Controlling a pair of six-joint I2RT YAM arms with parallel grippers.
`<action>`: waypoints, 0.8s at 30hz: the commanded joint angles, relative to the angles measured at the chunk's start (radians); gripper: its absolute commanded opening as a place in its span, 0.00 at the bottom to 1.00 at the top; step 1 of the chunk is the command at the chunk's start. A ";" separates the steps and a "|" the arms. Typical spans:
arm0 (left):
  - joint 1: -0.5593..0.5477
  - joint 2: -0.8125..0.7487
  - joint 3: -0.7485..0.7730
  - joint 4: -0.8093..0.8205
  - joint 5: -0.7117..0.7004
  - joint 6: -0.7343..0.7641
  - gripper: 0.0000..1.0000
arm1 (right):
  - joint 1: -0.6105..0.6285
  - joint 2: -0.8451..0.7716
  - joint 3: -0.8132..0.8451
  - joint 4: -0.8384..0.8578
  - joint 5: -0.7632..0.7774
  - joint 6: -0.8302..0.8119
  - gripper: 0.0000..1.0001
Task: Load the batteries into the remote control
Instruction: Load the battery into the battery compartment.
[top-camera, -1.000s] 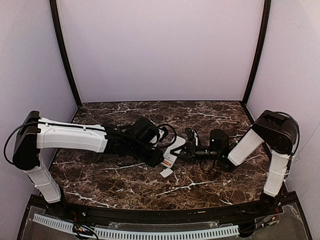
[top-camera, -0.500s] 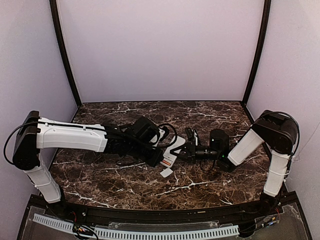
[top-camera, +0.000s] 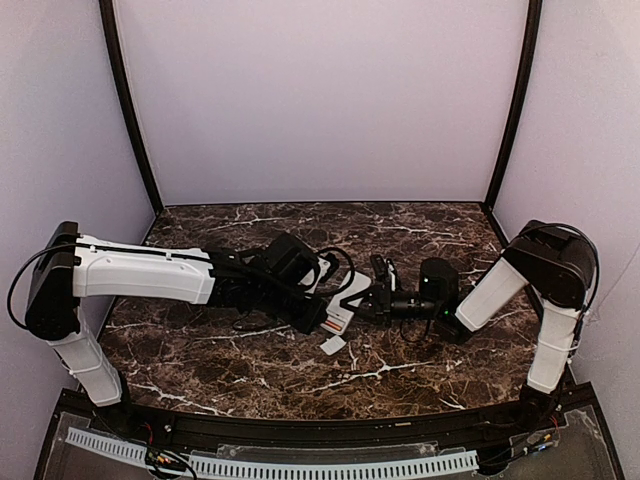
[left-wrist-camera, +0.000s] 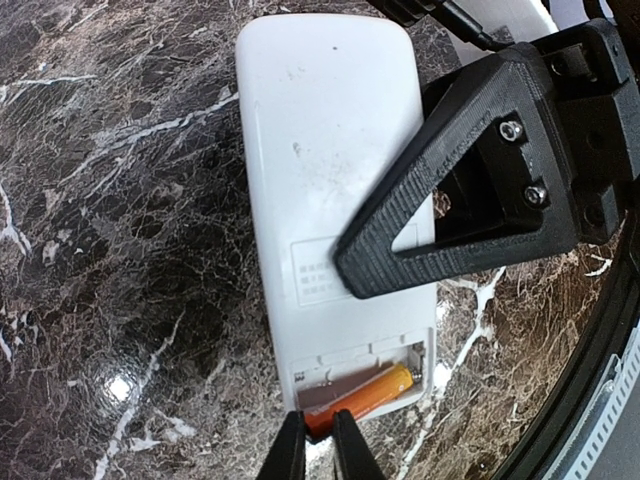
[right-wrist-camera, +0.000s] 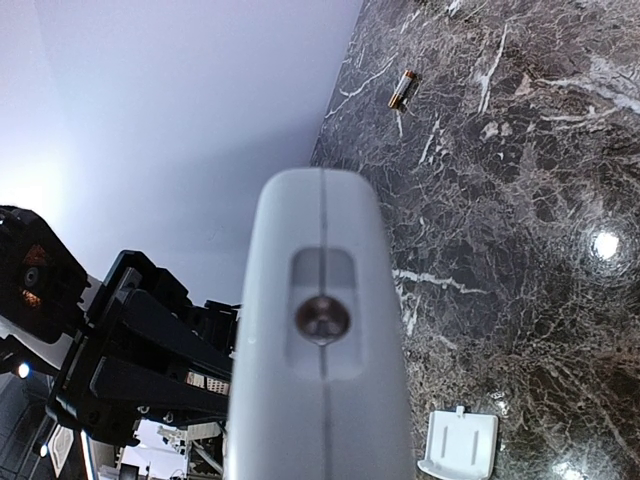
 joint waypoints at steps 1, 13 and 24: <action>-0.003 -0.005 -0.014 -0.004 0.030 -0.005 0.09 | 0.011 -0.007 0.006 0.093 -0.017 0.003 0.00; -0.005 0.027 -0.011 0.006 0.087 -0.015 0.09 | 0.011 -0.002 0.011 0.124 -0.028 0.007 0.00; -0.015 0.063 0.003 -0.001 0.110 -0.008 0.08 | 0.011 -0.003 -0.002 0.161 -0.025 0.011 0.00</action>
